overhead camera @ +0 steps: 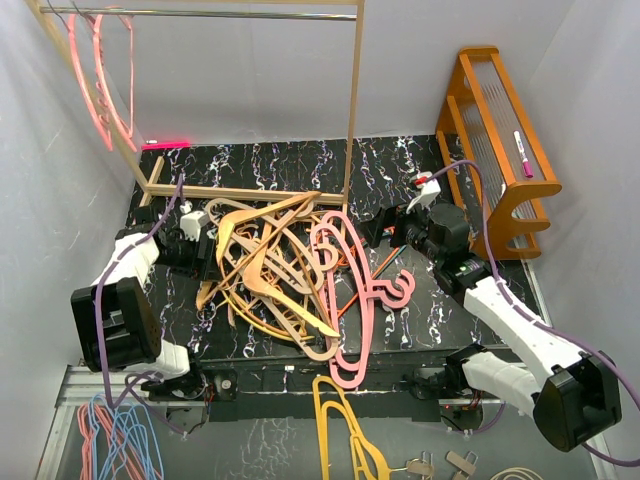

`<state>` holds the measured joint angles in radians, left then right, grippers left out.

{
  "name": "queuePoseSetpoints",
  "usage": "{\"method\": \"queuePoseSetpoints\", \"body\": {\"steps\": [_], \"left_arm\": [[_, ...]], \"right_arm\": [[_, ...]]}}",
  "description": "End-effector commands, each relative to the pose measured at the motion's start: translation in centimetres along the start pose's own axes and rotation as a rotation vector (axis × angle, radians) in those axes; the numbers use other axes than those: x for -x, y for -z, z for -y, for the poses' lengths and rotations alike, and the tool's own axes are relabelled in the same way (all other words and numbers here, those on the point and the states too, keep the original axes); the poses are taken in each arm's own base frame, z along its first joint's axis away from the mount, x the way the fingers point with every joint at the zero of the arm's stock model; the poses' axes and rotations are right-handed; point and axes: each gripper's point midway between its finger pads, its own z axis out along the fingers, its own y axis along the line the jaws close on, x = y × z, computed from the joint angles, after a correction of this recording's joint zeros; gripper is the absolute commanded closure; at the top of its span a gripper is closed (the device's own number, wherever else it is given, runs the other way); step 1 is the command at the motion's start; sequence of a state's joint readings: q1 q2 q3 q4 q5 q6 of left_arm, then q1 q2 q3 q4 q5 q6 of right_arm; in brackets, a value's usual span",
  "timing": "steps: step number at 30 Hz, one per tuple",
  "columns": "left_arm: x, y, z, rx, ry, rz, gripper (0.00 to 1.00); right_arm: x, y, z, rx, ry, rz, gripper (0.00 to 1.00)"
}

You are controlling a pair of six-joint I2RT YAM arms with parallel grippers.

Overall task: Organize the hangers
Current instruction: Pick up the hanger at the center of the board.

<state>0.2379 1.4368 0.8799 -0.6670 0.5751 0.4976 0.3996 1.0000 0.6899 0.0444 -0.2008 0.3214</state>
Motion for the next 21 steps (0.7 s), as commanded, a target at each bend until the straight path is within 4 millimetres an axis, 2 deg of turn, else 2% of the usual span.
{"method": "queuePoseSetpoints", "body": {"steps": [1, 7, 11, 14, 17, 21], "left_arm": [[0.8, -0.5, 0.3, -0.047, -0.049, 0.025, 0.27], [0.0, -0.9, 1.8, -0.185, -0.051, -0.027, 0.28], [1.1, 0.9, 4.1, -0.334, -0.085, 0.014, 0.2], [1.9, 2.1, 5.1, -0.387, -0.113, 0.035, 0.18], [2.3, 2.4, 4.8, -0.402, -0.102, 0.047, 0.19], [2.9, 2.6, 3.3, -0.433, -0.016, 0.075, 0.2]], "right_arm": [[1.2, -0.6, -0.8, 0.035, -0.003, 0.045, 0.01], [1.2, -1.1, -0.8, 0.032, -0.014, 0.043, 0.02], [1.2, -1.3, -0.9, 0.042, -0.02, 0.041, 0.02], [1.1, -1.4, -1.0, 0.046, -0.023, 0.036, 0.02], [0.9, -1.5, -1.2, 0.053, -0.029, 0.029, 0.01], [0.7, -1.5, -1.4, 0.059, -0.031, 0.023, 0.01]]}}
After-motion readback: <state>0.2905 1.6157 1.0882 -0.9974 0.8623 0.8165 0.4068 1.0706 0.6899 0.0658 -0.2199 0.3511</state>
